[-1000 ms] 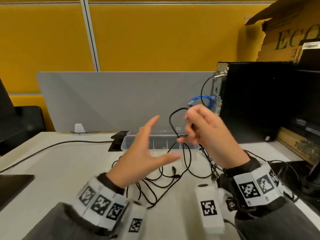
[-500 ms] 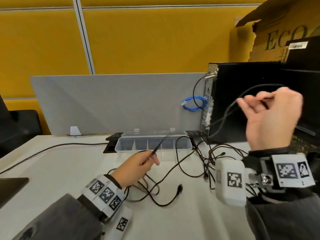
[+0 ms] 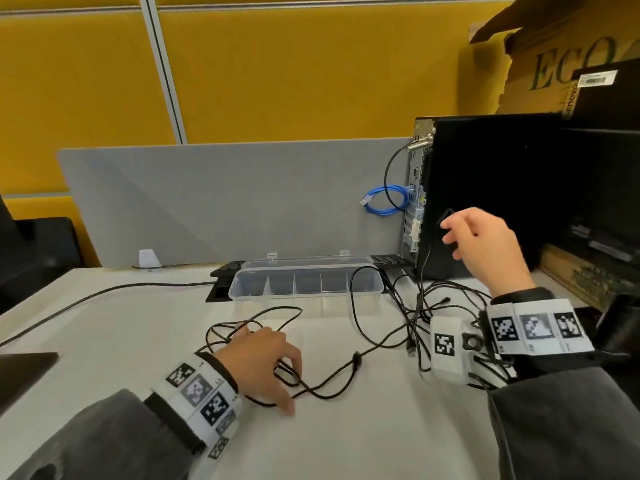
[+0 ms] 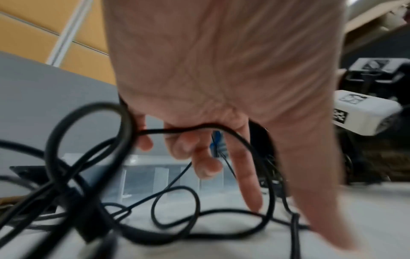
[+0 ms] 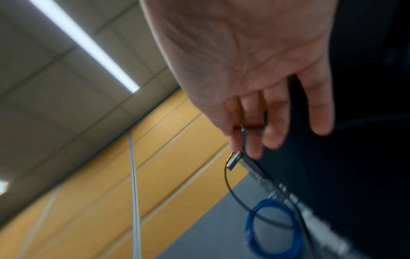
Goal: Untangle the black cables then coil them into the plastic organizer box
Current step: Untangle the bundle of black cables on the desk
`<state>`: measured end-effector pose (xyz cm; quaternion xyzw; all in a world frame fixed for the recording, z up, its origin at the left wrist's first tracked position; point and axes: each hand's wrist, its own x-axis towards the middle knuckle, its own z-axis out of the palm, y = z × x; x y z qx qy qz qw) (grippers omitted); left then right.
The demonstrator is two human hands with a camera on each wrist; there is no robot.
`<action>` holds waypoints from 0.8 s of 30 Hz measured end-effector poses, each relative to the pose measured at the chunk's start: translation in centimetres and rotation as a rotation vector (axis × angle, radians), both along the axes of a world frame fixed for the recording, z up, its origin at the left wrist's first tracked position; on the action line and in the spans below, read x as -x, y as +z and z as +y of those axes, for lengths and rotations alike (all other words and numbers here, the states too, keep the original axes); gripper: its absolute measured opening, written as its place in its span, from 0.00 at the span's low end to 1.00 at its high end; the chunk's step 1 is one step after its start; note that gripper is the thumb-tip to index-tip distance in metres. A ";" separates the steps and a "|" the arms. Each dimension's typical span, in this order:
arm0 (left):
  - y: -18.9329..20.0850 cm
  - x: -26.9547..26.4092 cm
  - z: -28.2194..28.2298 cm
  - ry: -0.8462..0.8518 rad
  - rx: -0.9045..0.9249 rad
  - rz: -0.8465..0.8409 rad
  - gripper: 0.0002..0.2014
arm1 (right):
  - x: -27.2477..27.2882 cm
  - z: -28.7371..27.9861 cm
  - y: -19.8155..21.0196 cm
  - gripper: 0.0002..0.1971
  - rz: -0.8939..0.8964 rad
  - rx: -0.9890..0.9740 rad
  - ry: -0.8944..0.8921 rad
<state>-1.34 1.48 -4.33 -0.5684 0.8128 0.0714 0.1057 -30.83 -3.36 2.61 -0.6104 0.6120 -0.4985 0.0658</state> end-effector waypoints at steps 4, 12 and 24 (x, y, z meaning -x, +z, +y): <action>-0.5 0.2 -0.6 0.006 0.089 0.031 0.08 | -1.7 0.4 -0.3 0.20 0.355 -0.105 -0.125; 1.0 -1.6 -1.5 0.101 0.016 0.413 0.14 | -11.4 2.9 -4.7 0.16 0.768 -0.734 0.819; 3.3 -5.0 -2.5 0.431 0.409 0.743 0.17 | -13.0 3.2 -6.6 0.05 0.956 -0.854 0.972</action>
